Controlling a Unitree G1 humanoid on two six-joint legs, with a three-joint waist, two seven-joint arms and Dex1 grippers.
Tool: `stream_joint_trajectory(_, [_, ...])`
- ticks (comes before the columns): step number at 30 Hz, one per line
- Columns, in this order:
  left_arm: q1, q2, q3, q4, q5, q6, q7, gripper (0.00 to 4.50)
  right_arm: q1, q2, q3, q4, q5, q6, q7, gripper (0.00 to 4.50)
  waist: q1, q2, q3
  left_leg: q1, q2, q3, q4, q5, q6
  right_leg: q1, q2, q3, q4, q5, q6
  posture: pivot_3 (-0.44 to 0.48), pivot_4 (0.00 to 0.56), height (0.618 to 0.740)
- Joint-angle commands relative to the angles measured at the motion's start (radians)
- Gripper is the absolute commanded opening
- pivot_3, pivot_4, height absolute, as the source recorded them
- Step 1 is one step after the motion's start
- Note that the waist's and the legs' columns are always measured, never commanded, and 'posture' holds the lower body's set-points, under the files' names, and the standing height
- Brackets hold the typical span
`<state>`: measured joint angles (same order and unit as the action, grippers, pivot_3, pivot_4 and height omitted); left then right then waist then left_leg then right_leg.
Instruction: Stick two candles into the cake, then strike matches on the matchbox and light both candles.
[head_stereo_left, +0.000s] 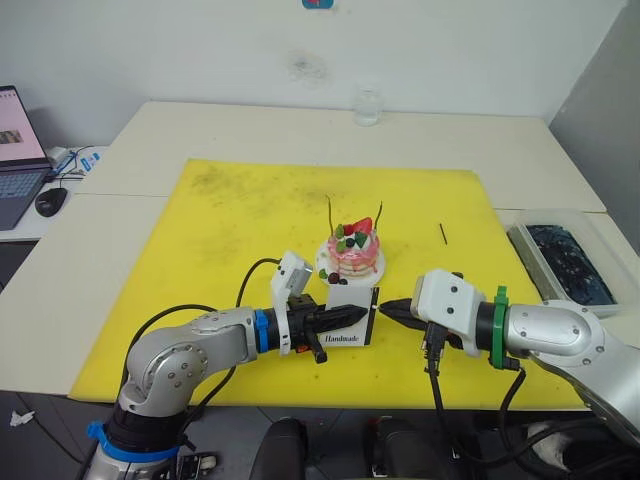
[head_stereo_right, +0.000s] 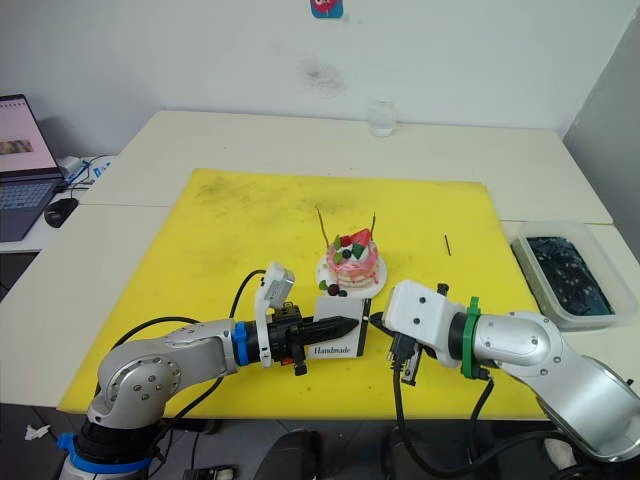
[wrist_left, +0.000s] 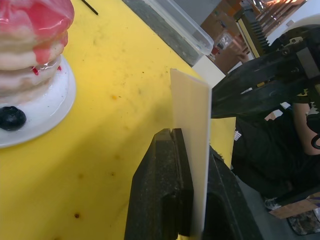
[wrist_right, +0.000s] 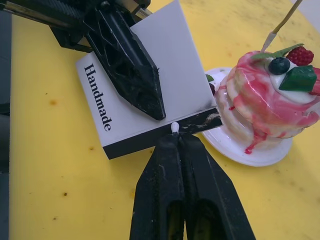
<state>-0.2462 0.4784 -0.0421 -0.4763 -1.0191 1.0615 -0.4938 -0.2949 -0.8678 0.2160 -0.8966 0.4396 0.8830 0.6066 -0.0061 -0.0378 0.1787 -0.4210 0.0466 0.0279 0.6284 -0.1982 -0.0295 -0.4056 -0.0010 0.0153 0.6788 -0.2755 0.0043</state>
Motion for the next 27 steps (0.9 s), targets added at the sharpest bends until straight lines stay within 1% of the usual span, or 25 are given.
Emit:
stream_joint_trajectory(1, [-0.009, 0.004, 0.006, -0.035, -0.007, -0.012, -0.014, 0.00, -0.008, 0.010, -0.005, -0.007, -0.022, -0.017, -0.004, 0.02, 0.000, 0.000, 0.000, 0.000, 0.000, 0.000, 0.000, 0.000, 0.000, 0.000, 0.000, 0.000, 0.000, 0.000, 0.000, 0.000, 0.150, 0.740])
stream_joint_trajectory(13, [-0.006, 0.002, 0.000, -0.040, -0.002, -0.019, -0.020, 0.00, -0.007, 0.021, 0.018, 0.004, -0.051, -0.009, 0.009, 0.02, 0.000, 0.000, 0.000, 0.000, 0.000, 0.000, 0.000, 0.000, 0.000, 0.000, 0.000, 0.000, 0.000, 0.000, 0.000, 0.000, 0.150, 0.740])
stream_joint_trajectory(27, [-0.001, 0.004, -0.024, -0.054, 0.033, -0.032, -0.046, 0.00, -0.012, 0.036, 0.047, 0.005, -0.071, 0.000, 0.010, 0.02, 0.000, 0.000, 0.000, 0.000, 0.000, 0.000, 0.000, 0.000, 0.000, 0.000, 0.000, 0.000, 0.000, 0.000, 0.000, 0.000, 0.150, 0.740])
